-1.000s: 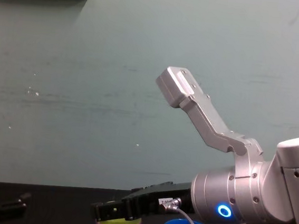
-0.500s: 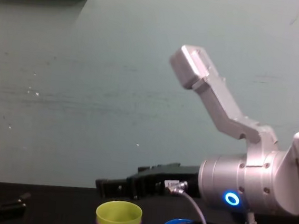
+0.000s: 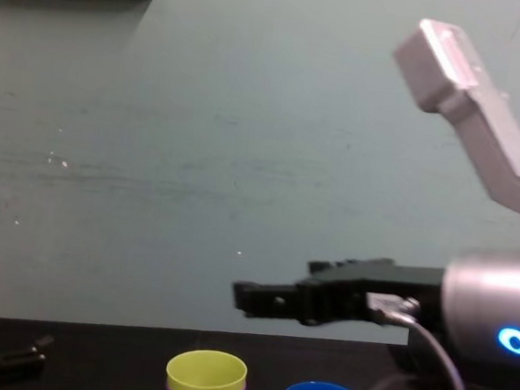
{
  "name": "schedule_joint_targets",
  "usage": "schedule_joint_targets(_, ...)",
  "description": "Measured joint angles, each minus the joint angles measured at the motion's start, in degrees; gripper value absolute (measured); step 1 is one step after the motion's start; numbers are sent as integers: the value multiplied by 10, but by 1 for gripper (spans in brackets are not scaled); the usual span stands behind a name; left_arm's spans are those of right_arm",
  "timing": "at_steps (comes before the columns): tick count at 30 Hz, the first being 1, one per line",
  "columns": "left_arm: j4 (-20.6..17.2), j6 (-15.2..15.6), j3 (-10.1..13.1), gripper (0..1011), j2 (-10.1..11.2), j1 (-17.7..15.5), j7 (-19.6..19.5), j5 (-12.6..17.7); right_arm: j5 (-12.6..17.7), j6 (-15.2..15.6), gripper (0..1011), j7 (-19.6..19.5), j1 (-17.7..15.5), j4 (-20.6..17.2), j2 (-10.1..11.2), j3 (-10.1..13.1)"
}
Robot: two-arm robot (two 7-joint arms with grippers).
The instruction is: Stack the three plastic cups sequentially using one hand.
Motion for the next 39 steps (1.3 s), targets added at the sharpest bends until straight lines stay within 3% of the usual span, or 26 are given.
schedule_joint_targets(9, 0, 0, 0, 1000, 0, 0, 0, 0, 7, 20, 1003, -21, -85, -46, 35, 43)
schedule_joint_targets(15, 0, 0, 0, 1000, 0, 0, 0, 0, -3, 10, 1003, -49, -139, -57, 38, 68)
schedule_joint_targets(21, 0, 0, 0, 1000, 0, 0, 0, 0, -10, 7, 1003, -58, -171, -63, 30, 75)
schedule_joint_targets(30, 0, 0, 0, 1000, 0, 0, 0, 0, -24, 7, 1003, -59, -181, -57, 15, 72)
schedule_joint_targets(39, 0, 0, 0, 1000, 0, 0, 0, 0, -32, 16, 1003, -47, -159, -22, -5, 72)
